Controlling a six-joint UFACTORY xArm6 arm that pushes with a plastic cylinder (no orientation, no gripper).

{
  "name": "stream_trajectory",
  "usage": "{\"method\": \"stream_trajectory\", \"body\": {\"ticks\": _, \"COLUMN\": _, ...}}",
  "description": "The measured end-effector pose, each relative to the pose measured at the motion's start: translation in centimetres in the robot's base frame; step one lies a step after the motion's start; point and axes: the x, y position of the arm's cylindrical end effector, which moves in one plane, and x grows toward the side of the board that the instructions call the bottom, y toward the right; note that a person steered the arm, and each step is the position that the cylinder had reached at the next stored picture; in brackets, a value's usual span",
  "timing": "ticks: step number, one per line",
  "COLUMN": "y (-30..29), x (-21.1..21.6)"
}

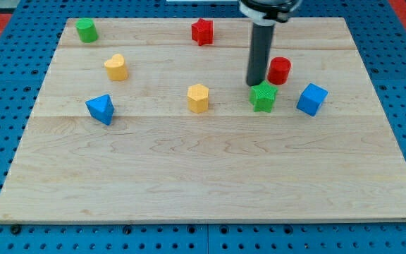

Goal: Slide the red circle parallel to the right of the red star

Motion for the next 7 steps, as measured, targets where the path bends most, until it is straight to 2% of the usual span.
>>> {"method": "stream_trajectory", "body": {"ticks": 2, "y": 4.5, "x": -6.5}}
{"method": "stream_trajectory", "body": {"ticks": 3, "y": 9.6, "x": -3.7}}
{"method": "stream_trajectory", "body": {"ticks": 4, "y": 10.4, "x": -3.7}}
{"method": "stream_trajectory", "body": {"ticks": 6, "y": 6.2, "x": -9.9}}
{"method": "stream_trajectory", "body": {"ticks": 7, "y": 6.4, "x": -10.1}}
